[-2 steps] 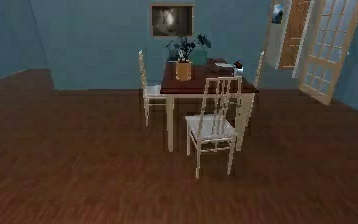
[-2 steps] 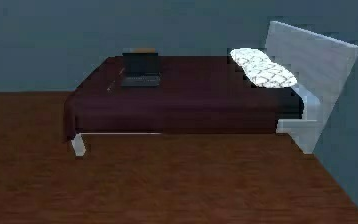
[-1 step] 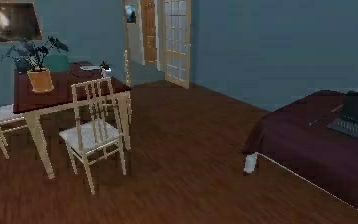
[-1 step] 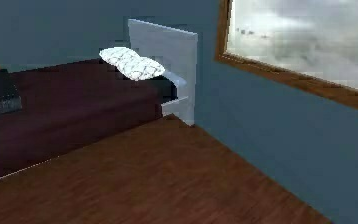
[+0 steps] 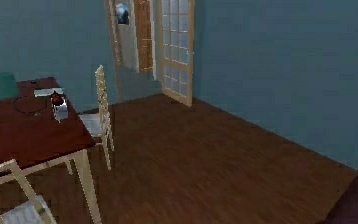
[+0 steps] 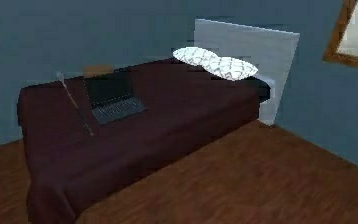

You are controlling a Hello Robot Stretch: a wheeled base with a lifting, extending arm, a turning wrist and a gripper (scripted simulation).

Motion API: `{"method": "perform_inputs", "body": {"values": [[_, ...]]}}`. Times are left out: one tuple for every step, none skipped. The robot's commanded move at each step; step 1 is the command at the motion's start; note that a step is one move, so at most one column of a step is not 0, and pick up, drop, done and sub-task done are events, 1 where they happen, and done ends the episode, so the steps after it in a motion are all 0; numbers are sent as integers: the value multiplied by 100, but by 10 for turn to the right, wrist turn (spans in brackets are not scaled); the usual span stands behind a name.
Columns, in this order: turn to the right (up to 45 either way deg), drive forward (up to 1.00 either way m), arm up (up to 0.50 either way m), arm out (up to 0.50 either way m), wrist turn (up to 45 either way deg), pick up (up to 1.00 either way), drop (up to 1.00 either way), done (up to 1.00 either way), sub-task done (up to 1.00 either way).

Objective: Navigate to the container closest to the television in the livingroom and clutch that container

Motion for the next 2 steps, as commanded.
{"method": "perform_inputs", "body": {"values": [[30, 0, 0, 0, 0, 0, 0, 0, 0], [0, 90, 0, 0, 0, 0, 0, 0, 0]]}}
